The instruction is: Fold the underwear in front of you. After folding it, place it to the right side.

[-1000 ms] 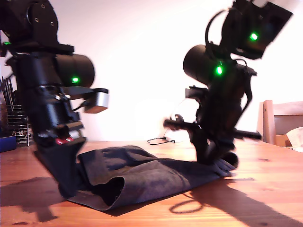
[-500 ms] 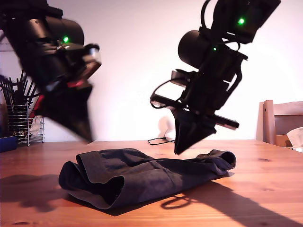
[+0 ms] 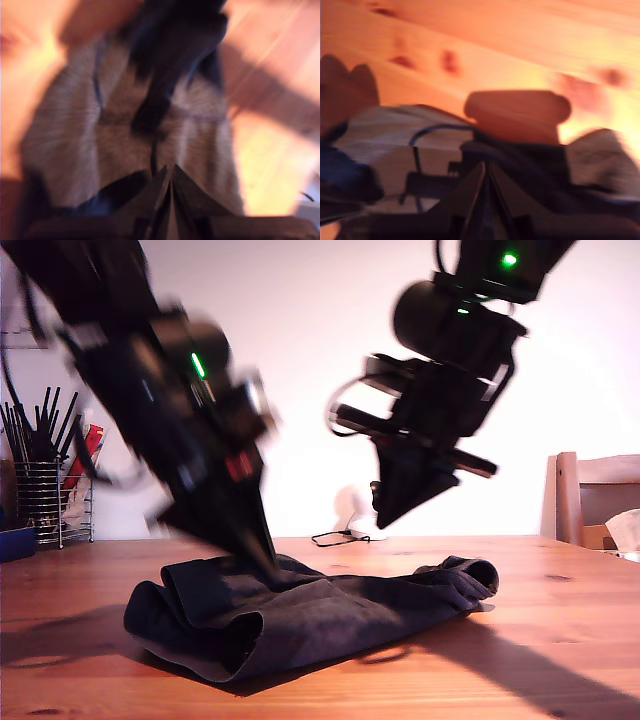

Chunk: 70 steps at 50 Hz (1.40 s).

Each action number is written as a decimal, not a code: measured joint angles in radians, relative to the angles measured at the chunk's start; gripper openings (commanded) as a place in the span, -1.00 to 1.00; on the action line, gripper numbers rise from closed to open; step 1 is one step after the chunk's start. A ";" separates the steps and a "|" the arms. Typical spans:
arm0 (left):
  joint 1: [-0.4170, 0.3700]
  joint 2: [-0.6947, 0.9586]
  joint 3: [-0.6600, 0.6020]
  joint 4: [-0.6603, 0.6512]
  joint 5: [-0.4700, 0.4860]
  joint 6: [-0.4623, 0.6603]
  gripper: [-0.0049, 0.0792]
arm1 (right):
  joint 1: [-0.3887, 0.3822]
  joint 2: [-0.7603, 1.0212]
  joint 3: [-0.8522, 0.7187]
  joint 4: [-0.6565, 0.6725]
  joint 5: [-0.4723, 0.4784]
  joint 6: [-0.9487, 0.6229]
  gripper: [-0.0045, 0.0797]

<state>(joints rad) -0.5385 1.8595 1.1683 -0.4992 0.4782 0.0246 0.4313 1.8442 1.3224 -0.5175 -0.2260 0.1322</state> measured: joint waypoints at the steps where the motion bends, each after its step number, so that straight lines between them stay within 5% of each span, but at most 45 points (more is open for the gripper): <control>1: -0.003 0.009 0.000 0.004 0.000 -0.001 -0.93 | -0.005 0.000 0.000 0.000 0.000 0.000 -0.92; 26: -0.095 0.065 0.025 -0.225 -0.056 -0.005 -0.93 | -0.070 0.000 0.058 -0.008 0.000 -0.052 -0.92; 36: -0.123 0.045 0.044 -0.358 -0.251 0.117 -0.93 | -0.071 0.000 0.070 -0.029 0.000 -0.056 -0.92; 48: -0.128 0.027 0.042 -0.417 -0.623 0.248 -0.93 | -0.071 0.000 0.070 -0.038 -0.004 -0.079 -0.92; 70: -0.124 0.028 0.027 -0.251 -0.746 0.417 -0.93 | -0.071 0.000 0.070 -0.028 -0.004 -0.079 -0.92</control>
<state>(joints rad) -0.6624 1.8877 1.1957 -0.7502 -0.2676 0.4416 0.3607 1.8442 1.3922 -0.5457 -0.2302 0.0536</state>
